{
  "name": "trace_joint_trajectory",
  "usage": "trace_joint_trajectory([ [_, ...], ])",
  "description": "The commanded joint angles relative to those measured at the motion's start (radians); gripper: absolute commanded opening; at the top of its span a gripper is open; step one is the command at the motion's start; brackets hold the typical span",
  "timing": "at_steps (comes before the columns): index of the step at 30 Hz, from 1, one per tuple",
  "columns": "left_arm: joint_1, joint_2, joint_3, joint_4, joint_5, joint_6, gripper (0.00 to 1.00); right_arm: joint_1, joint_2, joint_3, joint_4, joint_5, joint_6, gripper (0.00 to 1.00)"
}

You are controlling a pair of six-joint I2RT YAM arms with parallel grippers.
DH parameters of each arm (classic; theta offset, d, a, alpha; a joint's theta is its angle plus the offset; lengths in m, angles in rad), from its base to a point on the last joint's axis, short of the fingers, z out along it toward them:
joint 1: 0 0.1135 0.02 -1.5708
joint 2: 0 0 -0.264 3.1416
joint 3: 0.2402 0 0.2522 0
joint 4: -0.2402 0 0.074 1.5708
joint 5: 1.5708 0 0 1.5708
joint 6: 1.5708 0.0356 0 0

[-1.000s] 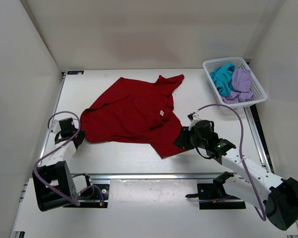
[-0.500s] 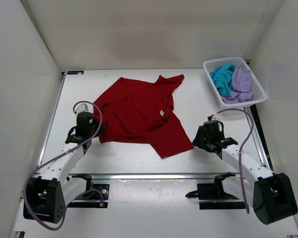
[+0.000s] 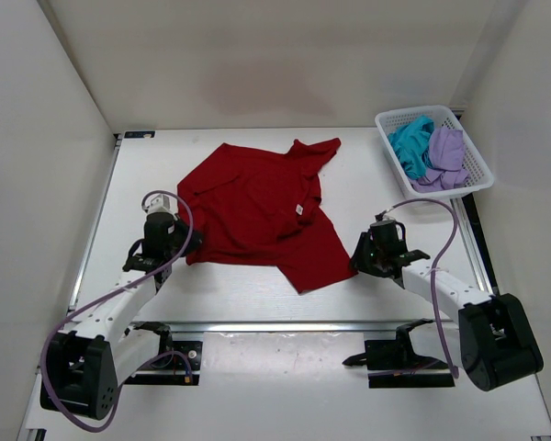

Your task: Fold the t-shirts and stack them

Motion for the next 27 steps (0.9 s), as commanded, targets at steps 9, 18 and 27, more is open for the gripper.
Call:
trace_joint_trajectory([
  [9, -0.023, -0.042, 0.005, 0.002, 0.012, -0.012, 0.00, 0.032, 0.027, -0.034, -0.060, -0.053, 0.020, 0.25],
  [18, -0.058, -0.048, 0.083, -0.012, 0.007, 0.005, 0.00, 0.013, -0.145, 0.044, -0.102, -0.079, 0.023, 0.00],
  [27, -0.031, 0.079, 0.632, -0.294, 0.144, 0.138, 0.00, 0.101, -0.227, 0.794, -0.483, 0.212, -0.110, 0.00],
])
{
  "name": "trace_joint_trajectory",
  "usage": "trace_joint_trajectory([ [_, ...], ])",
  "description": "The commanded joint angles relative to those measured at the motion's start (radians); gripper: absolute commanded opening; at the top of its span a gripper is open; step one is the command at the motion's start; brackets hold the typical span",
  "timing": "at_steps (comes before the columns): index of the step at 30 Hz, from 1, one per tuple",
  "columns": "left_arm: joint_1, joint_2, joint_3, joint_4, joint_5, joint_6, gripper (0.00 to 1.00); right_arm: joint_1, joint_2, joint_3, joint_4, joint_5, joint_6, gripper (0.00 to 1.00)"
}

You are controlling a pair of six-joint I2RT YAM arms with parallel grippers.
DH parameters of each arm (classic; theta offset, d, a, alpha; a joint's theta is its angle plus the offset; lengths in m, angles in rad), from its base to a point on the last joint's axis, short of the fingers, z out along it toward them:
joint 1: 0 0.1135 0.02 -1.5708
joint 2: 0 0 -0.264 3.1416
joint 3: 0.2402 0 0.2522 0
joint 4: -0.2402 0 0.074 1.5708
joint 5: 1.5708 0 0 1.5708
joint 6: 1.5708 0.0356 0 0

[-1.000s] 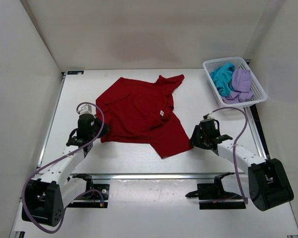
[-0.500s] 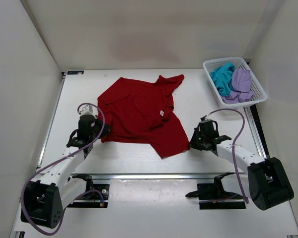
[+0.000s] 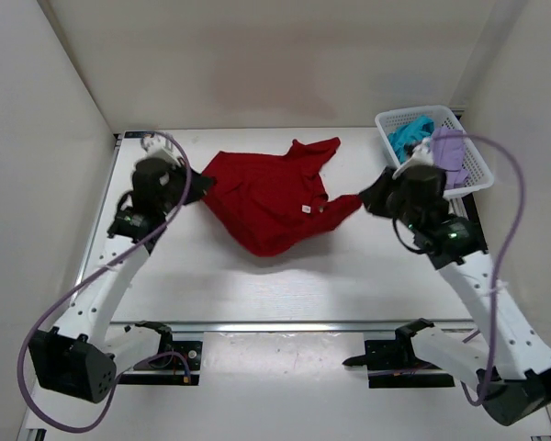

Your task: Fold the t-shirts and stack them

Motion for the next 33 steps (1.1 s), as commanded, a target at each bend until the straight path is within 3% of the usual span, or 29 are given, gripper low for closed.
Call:
trace_joint_trajectory([
  [1, 0.105, -0.019, 0.237, -0.129, 0.116, 0.065, 0.00, 0.057, 0.008, 0.332, -0.158, 0.218, -0.101, 0.00],
  [2, 0.132, -0.010, 0.325, -0.147, 0.140, 0.066, 0.00, 0.071, 0.034, 0.390, -0.183, 0.249, -0.121, 0.01],
  [4, 0.230, 0.021, 0.457, -0.216, 0.193, 0.068, 0.00, 0.108, 0.106, 0.670, -0.296, 0.337, -0.175, 0.00],
  [6, 0.258, 0.041, 0.604, -0.265, 0.193, 0.059, 0.00, 0.110, 0.230, 0.882, -0.371, 0.345, -0.218, 0.00],
  [8, 0.265, 0.042, 0.663, -0.270, 0.222, 0.034, 0.00, 0.140, 0.321, 1.186, -0.433, 0.357, -0.269, 0.01],
  [10, 0.318, 0.044, 0.730, -0.269, 0.230, 0.010, 0.00, 0.221, 0.396, 1.333, -0.435, 0.471, -0.307, 0.00],
  [14, 0.321, 0.045, 0.798, -0.307, 0.172, 0.016, 0.00, 0.454, 0.389, 1.277, -0.220, 0.683, -0.446, 0.00],
  [16, 0.314, 0.042, 0.798, -0.315, 0.140, 0.036, 0.00, 0.479, 0.418, 1.269, -0.176, 0.692, -0.487, 0.00],
  [17, 0.317, 0.050, 0.789, -0.310, 0.119, 0.042, 0.00, 0.388, 0.439, 1.265, -0.185, 0.593, -0.479, 0.00],
  [18, 0.318, 0.055, 0.757, -0.298, 0.099, 0.042, 0.00, 0.208, 0.470, 1.275, -0.206, 0.488, -0.405, 0.00],
  [20, 0.297, 0.062, 0.682, -0.264, 0.034, 0.054, 0.00, -0.073, 0.495, 1.187, -0.206, 0.022, -0.312, 0.00],
  [21, 0.286, 0.073, 0.613, -0.237, 0.011, 0.060, 0.00, -0.117, 0.516, 1.106, -0.173, -0.012, -0.313, 0.00],
  [24, 0.277, 0.122, 0.463, -0.174, -0.044, 0.072, 0.00, -0.167, 0.653, 1.116, -0.200, -0.120, -0.359, 0.00],
  [28, 0.278, 0.261, 0.350, -0.085, -0.067, 0.069, 0.00, -0.182, 0.931, 1.341, -0.294, -0.166, -0.419, 0.00],
  [33, 0.229, 0.527, 0.600, -0.158, -0.037, 0.066, 0.00, -0.263, 1.059, 1.481, -0.191, -0.229, -0.352, 0.00],
])
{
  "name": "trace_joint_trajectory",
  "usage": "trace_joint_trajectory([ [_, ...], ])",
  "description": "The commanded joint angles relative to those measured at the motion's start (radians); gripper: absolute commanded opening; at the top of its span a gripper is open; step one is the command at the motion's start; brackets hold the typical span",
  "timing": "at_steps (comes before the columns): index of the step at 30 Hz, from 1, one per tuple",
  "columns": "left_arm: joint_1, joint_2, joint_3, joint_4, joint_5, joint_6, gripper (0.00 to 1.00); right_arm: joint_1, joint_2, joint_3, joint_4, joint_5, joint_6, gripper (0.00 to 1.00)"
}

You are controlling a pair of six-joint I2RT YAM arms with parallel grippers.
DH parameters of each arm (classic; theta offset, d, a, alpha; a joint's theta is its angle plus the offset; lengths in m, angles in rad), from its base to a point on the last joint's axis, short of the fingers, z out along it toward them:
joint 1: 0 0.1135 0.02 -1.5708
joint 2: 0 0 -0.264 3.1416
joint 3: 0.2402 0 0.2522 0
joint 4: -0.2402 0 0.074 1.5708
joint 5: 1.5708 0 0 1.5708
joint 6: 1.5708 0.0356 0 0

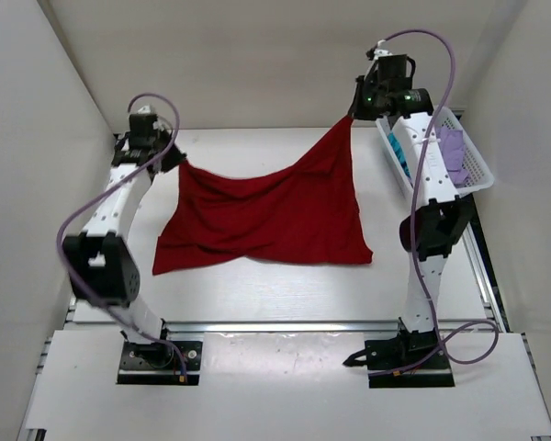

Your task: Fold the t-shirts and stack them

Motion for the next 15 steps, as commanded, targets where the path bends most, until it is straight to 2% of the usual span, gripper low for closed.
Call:
trace_joint_trajectory([
  [1, -0.021, 0.078, 0.246, 0.003, 0.011, -0.001, 0.00, -0.087, -0.059, 0.154, 0.101, -0.087, 0.053, 0.00],
  [3, -0.020, 0.112, 0.380, -0.005, 0.021, -0.018, 0.00, -0.127, -0.113, 0.159, 0.220, -0.095, 0.108, 0.00],
  [5, -0.011, 0.125, 0.562, -0.025, 0.037, -0.035, 0.00, -0.165, -0.225, 0.098, 0.358, -0.126, 0.160, 0.00],
  [6, 0.006, 0.136, 0.607, -0.031, 0.041, -0.037, 0.00, -0.180, -0.252, 0.075, 0.433, -0.132, 0.195, 0.00],
  [8, 0.052, 0.144, 0.742, -0.054, 0.060, -0.061, 0.00, -0.213, -0.291, 0.110, 0.473, -0.146, 0.202, 0.00],
  [11, 0.088, 0.106, 0.749, -0.025, 0.006, -0.063, 0.00, -0.230, -0.326, 0.115, 0.469, -0.155, 0.202, 0.00],
  [15, 0.140, 0.087, 0.708, 0.003, 0.029, -0.080, 0.00, -0.233, -0.360, 0.001, 0.432, -0.140, 0.176, 0.00],
])
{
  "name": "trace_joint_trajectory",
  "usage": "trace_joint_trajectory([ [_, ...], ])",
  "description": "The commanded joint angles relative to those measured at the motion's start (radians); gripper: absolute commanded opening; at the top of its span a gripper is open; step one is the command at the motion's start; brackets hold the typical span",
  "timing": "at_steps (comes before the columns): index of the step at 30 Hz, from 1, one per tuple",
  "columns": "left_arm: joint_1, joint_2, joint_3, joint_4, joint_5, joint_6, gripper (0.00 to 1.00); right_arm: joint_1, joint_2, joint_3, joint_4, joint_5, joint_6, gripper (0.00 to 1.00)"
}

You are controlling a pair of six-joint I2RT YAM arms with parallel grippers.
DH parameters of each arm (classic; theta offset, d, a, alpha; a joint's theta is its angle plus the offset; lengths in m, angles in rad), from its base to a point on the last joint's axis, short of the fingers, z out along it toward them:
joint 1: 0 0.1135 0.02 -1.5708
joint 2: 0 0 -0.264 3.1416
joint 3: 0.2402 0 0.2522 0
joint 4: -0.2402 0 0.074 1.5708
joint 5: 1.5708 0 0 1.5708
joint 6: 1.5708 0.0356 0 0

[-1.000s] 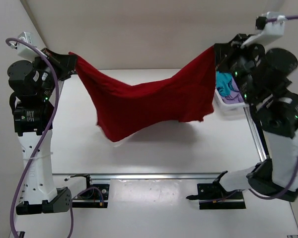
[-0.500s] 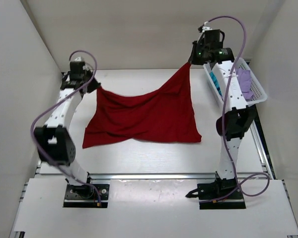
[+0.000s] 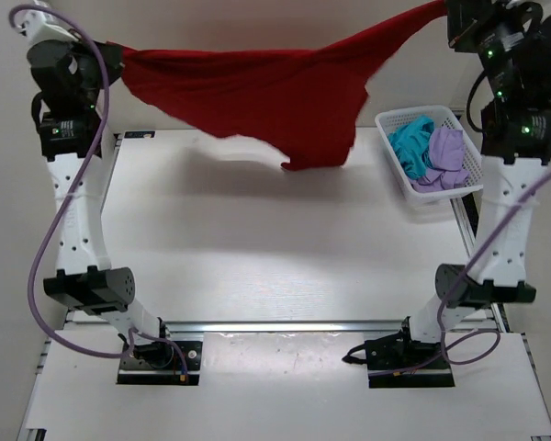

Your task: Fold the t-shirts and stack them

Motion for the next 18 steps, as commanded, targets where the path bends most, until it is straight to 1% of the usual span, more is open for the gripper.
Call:
trace_joint_trajectory([
  [1, 0.031, -0.008, -0.029, -0.009, -0.017, -0.013, 0.00, 0.005, 0.015, -0.073, 0.002, -0.015, -0.005, 0.00],
  [4, 0.033, -0.042, -0.085, 0.003, -0.057, 0.010, 0.00, 0.017, -0.033, -0.194, -0.040, 0.015, -0.034, 0.00],
  [6, 0.033, -0.082, -0.202, 0.032, -0.069, 0.024, 0.00, 0.038, -0.118, -0.375, -0.020, 0.047, -0.058, 0.00],
  [7, 0.020, -0.114, -0.272, 0.041, -0.062, 0.041, 0.00, 0.043, -0.175, -0.429, -0.006, 0.073, -0.062, 0.00],
  [8, 0.013, -0.149, -0.305, 0.055, -0.101, 0.043, 0.00, 0.047, -0.195, -0.525, 0.017, 0.081, -0.066, 0.00],
  [9, 0.008, -0.168, -0.369, 0.067, -0.123, 0.059, 0.00, 0.052, -0.238, -0.608, 0.020, 0.093, -0.077, 0.00],
  [10, -0.001, -0.203, -0.426, 0.068, -0.135, 0.064, 0.00, 0.054, -0.286, -0.636, 0.015, 0.129, -0.079, 0.00],
  [11, -0.006, -0.240, -0.452, 0.089, -0.137, 0.066, 0.00, 0.043, -0.303, -0.678, 0.002, 0.126, -0.079, 0.00],
  [13, -0.007, -0.293, -0.532, 0.113, -0.121, 0.043, 0.00, 0.024, -0.359, -0.687, -0.027, 0.107, -0.063, 0.00],
  [15, -0.007, -0.336, -0.535, 0.101, -0.094, 0.030, 0.00, 0.056, -0.387, -0.614, -0.070, 0.152, -0.095, 0.00],
  [16, -0.003, -0.346, -0.515, 0.097, -0.076, 0.020, 0.00, 0.120, -0.386, -0.541, -0.114, 0.211, -0.126, 0.01],
  [17, -0.004, -0.358, -0.501, 0.086, -0.062, 0.001, 0.00, 0.151, -0.389, -0.488, -0.167, 0.282, -0.138, 0.00],
  [18, 0.005, -0.376, -0.480, 0.074, -0.028, -0.003, 0.00, 0.237, -0.387, -0.375, -0.232, 0.367, -0.172, 0.00],
])
